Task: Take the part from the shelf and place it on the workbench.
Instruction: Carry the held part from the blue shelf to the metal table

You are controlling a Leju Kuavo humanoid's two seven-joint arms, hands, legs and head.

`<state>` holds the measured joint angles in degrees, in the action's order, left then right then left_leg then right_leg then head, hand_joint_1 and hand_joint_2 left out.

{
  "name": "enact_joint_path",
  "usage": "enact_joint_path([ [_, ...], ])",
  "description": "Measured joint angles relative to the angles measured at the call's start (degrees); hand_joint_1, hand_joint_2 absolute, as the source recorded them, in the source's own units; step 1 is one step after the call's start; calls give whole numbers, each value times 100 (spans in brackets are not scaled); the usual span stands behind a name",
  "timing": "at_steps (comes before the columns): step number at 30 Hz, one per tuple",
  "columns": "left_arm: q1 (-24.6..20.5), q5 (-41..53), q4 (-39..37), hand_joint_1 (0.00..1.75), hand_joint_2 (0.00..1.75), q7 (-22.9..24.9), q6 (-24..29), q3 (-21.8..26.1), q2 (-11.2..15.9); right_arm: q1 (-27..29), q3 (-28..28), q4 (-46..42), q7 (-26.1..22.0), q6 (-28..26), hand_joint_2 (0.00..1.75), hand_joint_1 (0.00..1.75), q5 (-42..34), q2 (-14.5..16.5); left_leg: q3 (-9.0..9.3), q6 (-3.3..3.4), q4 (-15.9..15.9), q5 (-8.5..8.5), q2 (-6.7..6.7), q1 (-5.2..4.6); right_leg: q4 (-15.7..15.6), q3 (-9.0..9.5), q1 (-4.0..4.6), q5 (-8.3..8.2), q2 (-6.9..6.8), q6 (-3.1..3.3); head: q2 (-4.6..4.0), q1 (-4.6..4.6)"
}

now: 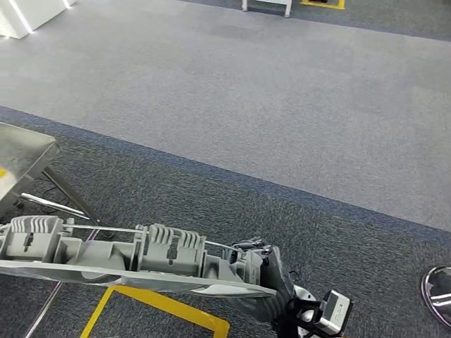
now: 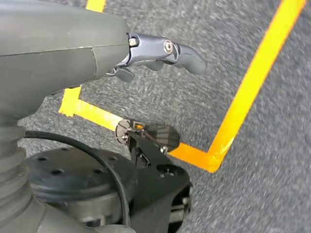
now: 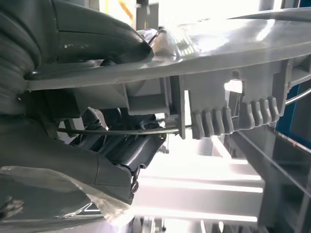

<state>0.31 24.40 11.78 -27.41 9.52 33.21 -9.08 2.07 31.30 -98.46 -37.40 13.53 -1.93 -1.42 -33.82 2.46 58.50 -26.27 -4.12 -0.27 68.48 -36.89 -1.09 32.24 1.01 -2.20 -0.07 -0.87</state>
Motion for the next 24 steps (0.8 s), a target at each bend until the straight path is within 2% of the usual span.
enact_joint_path([
  [1,-2,4,1,0,175,1,6,1,0,-5,3,8,-1,-1,175,175,-2,0,2,-16,10,-6,-76,-6,-388,162,-11,-181,127,12,0,-1],
  [3,-7,14,2,0,175,5,32,4,0,-15,12,21,-2,-1,175,175,-7,0,-30,-72,32,-6,-215,-1,-902,406,-25,-335,330,39,0,-4],
  [5,6,25,2,0,175,22,100,18,1,-23,31,30,0,-5,175,175,-11,0,-74,-150,24,22,-332,27,-980,466,-4,-317,288,88,0,-5],
  [6,18,31,3,0,175,39,143,28,3,-31,41,32,3,-10,175,175,-12,1,-85,-185,29,20,-327,39,-1001,477,0,-332,224,123,0,-5],
  [7,27,39,3,0,175,57,184,40,5,-38,48,32,4,-14,175,175,-13,2,-111,-217,86,-24,-241,39,-1025,497,-2,-343,154,160,0,-18],
  [8,27,54,4,0,175,72,215,50,7,-43,53,32,5,-17,175,175,-14,4,-179,-244,242,-124,-99,32,-1050,516,-7,-351,77,192,0,-32],
  [10,10,94,4,0,175,89,252,68,7,-44,56,35,5,-19,175,175,-22,7,-469,-296,869,-455,214,31,-1070,542,-2,-341,-97,238,0,-57],
  [11,1,114,4,0,175,93,260,75,7,-42,59,39,8,-20,175,175,-23,7,-646,-318,1236,-604,286,44,-1069,547,5,-329,-190,249,0,-56],
  [12,-1,127,4,0,175,95,266,80,7,-39,61,44,14,-20,175,175,-23,7,-770,-335,1491,-676,321,60,-1069,553,8,-317,-278,253,0,-57],
  [13,3,137,4,0,175,95,276,84,7,-38,66,49,21,-20,175,175,-21,7,-800,-350,1558,-643,344,77,-1068,561,9,-304,-360,250,0,-58],
  [14,9,142,4,0,175,96,291,89,7,-38,72,52,28,-20,175,175,-16,7,-719,-358,1399,-507,372,92,-1068,576,9,-288,-435,239,0,-58],
  [15,15,144,4,0,175,99,310,95,7,-38,78,54,36,-20,175,175,-11,7,-537,-359,1050,-306,436,103,-1067,600,8,-270,-502,223,0,-60],
  [17,6,146,5,0,175,107,352,107,-1,-42,86,54,50,-21,175,175,1,7,-177,-331,343,-49,684,78,-1063,643,30,-227,-620,170,0,-58],
  [18,-5,147,5,0,175,110,366,112,-7,-45,89,54,56,-21,175,175,5,7,-84,-301,143,-10,773,54,-1059,658,47,-207,-675,138,0,-53],
  [19,-13,148,6,0,175,113,375,117,-12,-49,91,54,61,-22,175,175,9,7,-65,-263,81,-35,811,28,-1061,670,63,-191,-727,106,0,-49],
  [21,-10,148,7,0,175,117,386,126,-17,-63,105,54,67,-22,175,175,17,7,-74,-180,66,-42,702,11,-1080,698,65,-159,-832,37,0,-45],
  [22,-1,148,8,0,175,119,393,129,-20,-75,115,53,70,-23,175,175,23,7,-62,-142,50,-39,642,19,-1062,703,53,-122,-793,2,0,-39],
  [23,1,149,9,0,175,121,406,133,-23,-86,126,52,74,-24,175,175,30,7,-47,-103,32,-31,580,30,-963,667,41,-46,-666,-24,0,-27],
  [24,-5,151,11,0,175,121,421,135,-28,-89,133,51,77,-25,175,175,34,6,-33,-64,14,-21,515,44,-733,560,33,84,-490,-40,0,-7],
])
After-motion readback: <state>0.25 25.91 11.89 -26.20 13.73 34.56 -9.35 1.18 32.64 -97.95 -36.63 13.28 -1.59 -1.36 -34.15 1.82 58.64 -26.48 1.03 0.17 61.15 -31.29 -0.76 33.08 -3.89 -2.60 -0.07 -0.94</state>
